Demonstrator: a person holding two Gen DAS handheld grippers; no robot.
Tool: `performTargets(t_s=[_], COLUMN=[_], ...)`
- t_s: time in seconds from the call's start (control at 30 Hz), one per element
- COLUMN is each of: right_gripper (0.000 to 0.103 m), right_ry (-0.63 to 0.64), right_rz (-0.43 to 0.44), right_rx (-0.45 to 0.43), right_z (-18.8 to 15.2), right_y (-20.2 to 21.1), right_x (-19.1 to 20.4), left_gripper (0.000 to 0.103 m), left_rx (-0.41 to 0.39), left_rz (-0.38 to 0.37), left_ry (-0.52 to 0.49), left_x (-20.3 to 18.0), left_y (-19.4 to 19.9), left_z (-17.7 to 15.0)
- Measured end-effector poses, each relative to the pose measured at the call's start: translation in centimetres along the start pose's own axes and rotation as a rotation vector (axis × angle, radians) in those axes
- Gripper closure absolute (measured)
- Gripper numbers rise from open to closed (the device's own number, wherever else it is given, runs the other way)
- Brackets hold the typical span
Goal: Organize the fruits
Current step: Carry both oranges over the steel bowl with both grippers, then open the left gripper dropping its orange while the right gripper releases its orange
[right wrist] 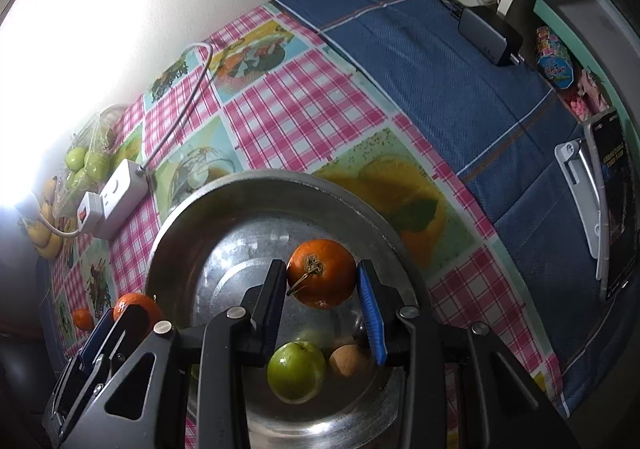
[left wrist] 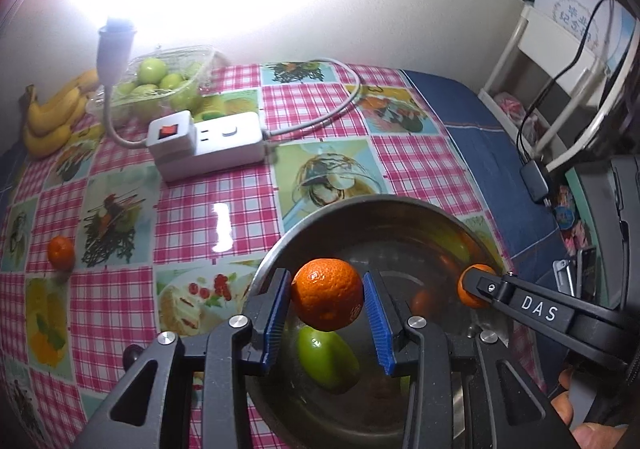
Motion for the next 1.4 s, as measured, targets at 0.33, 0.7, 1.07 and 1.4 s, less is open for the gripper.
performTargets(t_s=[0.33,0.7,1.07,1.4], right_gripper=[0.065,0.065,0.065,0.064], right_ry=[0.021,0.044,0.045,0.066], right_rz=[-0.031,-0.046,-0.048,-0.028], right_rx=[0.051,0.059,0.064,0.014], right_z=[-0.7,-1.1,-0.9,-0.4], right_y=[-2.1,-2.6,-2.6,-0.3], right_x=[0.2,0.7,0.9,1.4], left_gripper=[0.063,0.062,0.062,0.059], left_rx=[0.031,0.034,0.032,0.008], left_rz=[0.02,0.044,0.033,0.025], left_ry=[-0.028,-0.028,-0.018,0.004], left_x=[-0.4,0.1,0.2,0.5], left_y=[-2.3,-3.0,-3.0,-1.2], left_z=[-1.0,-1.1,-1.0,0.0])
Point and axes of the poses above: each gripper's, at about its wrist camera, not at the fingertips, and y roughly against the way its jaws point, x to its left, z to its top, the point moved 8 cm from there along -y, roughly the way its jaws point
